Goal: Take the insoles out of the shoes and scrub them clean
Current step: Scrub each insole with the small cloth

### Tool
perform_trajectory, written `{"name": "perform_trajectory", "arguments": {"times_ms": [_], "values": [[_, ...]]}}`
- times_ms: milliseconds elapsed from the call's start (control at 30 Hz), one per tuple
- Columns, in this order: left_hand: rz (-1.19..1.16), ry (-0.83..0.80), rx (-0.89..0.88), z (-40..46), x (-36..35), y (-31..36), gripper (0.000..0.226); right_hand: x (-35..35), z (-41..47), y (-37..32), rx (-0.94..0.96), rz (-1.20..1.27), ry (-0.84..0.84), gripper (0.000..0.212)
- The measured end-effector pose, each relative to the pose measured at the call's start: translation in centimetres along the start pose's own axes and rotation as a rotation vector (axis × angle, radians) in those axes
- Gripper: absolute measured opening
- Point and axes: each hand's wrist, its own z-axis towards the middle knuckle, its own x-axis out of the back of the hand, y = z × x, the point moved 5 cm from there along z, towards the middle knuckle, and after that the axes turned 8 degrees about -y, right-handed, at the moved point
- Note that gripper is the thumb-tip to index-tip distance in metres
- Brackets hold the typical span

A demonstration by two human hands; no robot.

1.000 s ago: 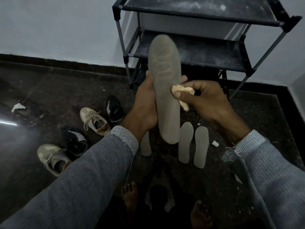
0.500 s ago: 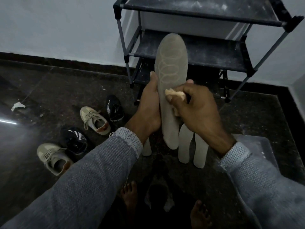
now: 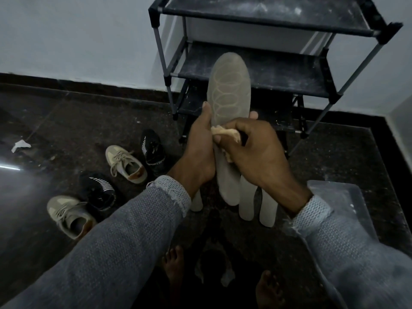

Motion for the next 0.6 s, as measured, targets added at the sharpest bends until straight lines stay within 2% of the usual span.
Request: {"name": "perform_trajectory", "arguments": {"times_ms": [100,267,333,467,533,600], "values": [[0.02,0.004,0.01,-0.2,-0.1,-0.1,0.071,0.4,0.2,0.1,0.004,-0.037,-0.013,0.006],[0.071,0.003,0.002,-0.3,-0.9,-0.7,0.066,3.4,0.7,1.9,-0.037,-0.203,0.195,0.013],[0.053,0.009,0.001,-0.2,-0.7,-0.6,0.067,2.7,0.5,1.6,-0.038,-0.147,0.165,0.011],[0.0,0.016,-0.004,0.0,-0.2,-0.1,0.075,0.2,0.1,0.1,0.001,0.013,-0.034,0.012],[0.014,0.005,-0.006,-0.1,-0.3,-0.2,0.074,0.6,0.3,0.3,-0.008,0.005,-0.026,0.012],[0.052,0.0,-0.013,-0.1,-0.4,-0.4,0.069,1.8,0.6,1.3,-0.03,-0.087,0.067,0.011]]}}
